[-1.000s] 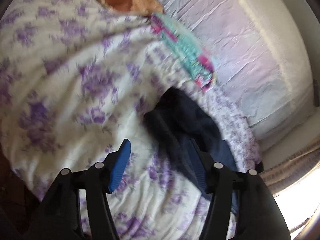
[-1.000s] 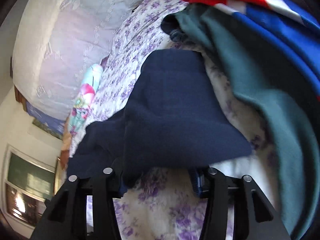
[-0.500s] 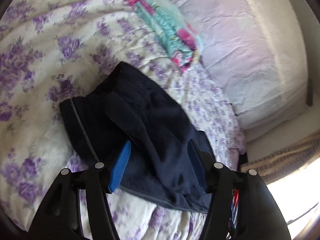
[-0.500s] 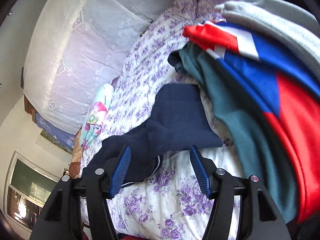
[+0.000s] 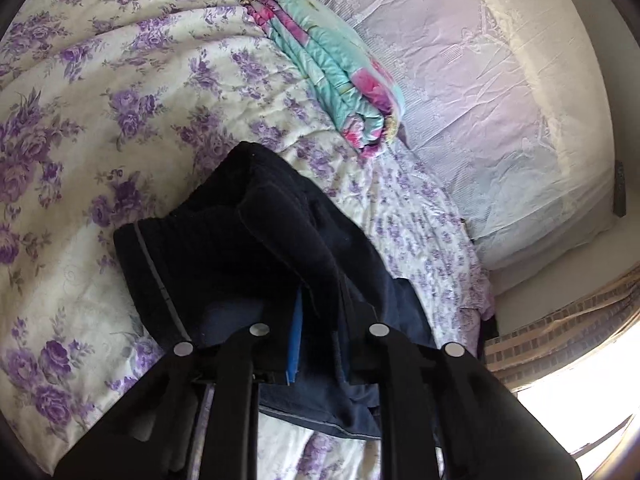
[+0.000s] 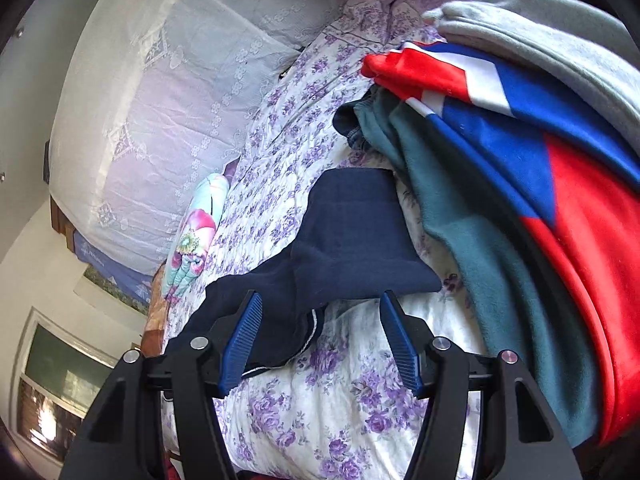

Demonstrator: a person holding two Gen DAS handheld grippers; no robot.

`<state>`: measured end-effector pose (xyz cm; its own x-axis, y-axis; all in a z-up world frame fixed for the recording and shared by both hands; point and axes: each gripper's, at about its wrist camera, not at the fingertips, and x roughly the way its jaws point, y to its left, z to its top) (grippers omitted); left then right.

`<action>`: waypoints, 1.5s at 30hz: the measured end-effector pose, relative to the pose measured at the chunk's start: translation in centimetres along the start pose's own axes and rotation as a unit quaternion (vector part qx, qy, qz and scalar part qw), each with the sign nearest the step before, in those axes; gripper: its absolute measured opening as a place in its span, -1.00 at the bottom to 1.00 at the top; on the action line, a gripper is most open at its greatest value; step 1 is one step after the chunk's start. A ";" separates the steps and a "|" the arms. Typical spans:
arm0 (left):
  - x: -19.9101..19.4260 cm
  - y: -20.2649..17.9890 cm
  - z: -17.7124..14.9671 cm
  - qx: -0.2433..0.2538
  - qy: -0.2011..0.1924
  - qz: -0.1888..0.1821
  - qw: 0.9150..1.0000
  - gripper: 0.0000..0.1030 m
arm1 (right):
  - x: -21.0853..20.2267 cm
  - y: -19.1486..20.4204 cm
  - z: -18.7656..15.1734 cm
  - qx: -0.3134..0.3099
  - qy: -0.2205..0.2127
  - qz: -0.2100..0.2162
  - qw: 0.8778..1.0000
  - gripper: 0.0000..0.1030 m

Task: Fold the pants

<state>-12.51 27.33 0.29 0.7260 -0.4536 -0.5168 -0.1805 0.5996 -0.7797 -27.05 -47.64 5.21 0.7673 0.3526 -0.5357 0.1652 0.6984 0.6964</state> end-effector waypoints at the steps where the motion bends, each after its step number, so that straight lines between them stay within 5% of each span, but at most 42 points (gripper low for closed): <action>1: -0.3 -0.1 0.1 -0.002 0.000 -0.009 1.000 -0.73 | 0.1 -0.2 0.0 0.008 0.004 0.008 1.000 0.20; 7: -0.7 -0.7 0.8 0.002 0.000 -0.018 1.000 -0.73 | 2.4 -1.8 -0.5 0.075 0.051 0.065 0.994 0.17; 11: -0.3 0.1 0.8 -0.007 0.003 -0.016 1.000 -0.73 | 5.2 -4.2 -1.2 0.165 0.081 0.100 0.978 0.18; 19: -0.2 1.3 0.9 -0.017 0.011 -0.015 1.000 -0.73 | 8.4 -4.8 0.8 0.207 0.034 0.131 0.969 0.20; 20: -0.1 1.5 1.0 -0.018 0.012 -0.014 1.000 -0.73 | 8.4 -4.9 0.9 0.204 0.026 0.130 0.970 -0.01; 21: 0.1 1.8 1.1 -0.022 0.012 -0.014 1.000 -0.73 | 8.2 -4.9 1.0 0.195 0.011 0.108 0.975 -0.35; 24: 0.2 2.2 1.1 -0.028 0.010 -0.012 0.999 -0.73 | 7.0 -3.6 1.3 0.105 -0.040 0.031 0.993 -0.61; 31: -0.3 1.2 0.8 0.004 0.010 -0.004 1.000 -0.73 | 1.1 3.6 1.0 -0.114 -0.115 -0.020 0.987 -0.63; 33: -0.1 1.5 0.8 -0.002 0.011 -0.002 1.000 -0.73 | 2.2 1.8 1.4 -0.091 -0.065 -0.040 0.993 -0.43; 36: 0.2 3.0 0.9 -0.028 0.021 -0.011 0.999 -0.73 | 3.4 -4.4 0.6 0.041 0.019 -0.052 0.998 -0.48; 45: 0.2 3.0 0.8 -0.017 0.017 0.005 1.000 -0.73 | -1.9 -5.7 -1.1 0.097 0.052 -0.008 0.994 -0.43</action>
<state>-12.44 29.58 -1.88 0.7015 -0.4692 -0.5364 -0.2108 0.5824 -0.7851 -30.12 -51.61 1.79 0.6973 0.4115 -0.5869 0.3010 0.5751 0.7607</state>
